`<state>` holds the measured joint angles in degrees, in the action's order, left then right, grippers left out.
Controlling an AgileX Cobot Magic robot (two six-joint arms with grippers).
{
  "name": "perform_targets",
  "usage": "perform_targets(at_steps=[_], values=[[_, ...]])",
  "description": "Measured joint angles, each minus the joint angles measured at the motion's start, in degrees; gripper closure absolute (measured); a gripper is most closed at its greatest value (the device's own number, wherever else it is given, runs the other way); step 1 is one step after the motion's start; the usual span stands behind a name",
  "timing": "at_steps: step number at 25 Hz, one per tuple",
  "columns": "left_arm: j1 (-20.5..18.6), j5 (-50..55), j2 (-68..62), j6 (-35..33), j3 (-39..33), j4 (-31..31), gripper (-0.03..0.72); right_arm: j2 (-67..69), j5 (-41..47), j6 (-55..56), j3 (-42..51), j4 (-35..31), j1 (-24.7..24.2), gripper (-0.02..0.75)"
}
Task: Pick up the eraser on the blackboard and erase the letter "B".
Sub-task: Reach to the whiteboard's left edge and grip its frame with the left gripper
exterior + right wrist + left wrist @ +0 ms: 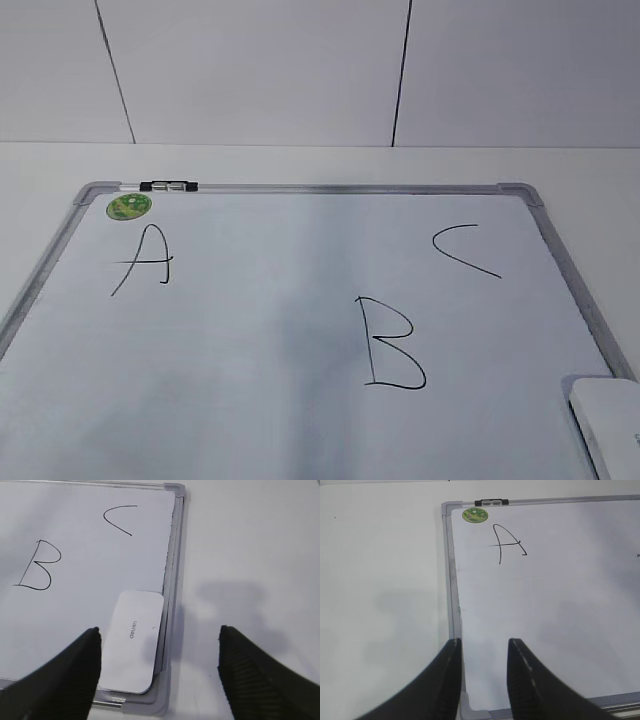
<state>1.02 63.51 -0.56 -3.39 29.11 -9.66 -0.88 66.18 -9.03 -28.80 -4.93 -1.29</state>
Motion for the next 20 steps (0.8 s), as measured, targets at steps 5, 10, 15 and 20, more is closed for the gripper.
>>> perform_targets(at_steps=[5,10,15,20], values=[[0.0,0.0,0.0,0.0,0.0,-0.1,0.452,2.1,1.6,0.0,-0.6,-1.4,0.0,0.163],[0.0,0.0,-0.7,0.0,0.0,-0.1,0.449,9.0,5.4,0.2,-2.7,-3.8,0.0,0.163],[0.0,0.1,-5.7,0.0,0.0,-0.1,0.449,15.9,6.3,4.5,-6.1,-4.4,0.0,0.163],[0.0,0.4,-10.2,0.0,0.0,-0.1,0.449,22.2,6.3,7.4,-8.1,-4.4,0.0,0.163]])
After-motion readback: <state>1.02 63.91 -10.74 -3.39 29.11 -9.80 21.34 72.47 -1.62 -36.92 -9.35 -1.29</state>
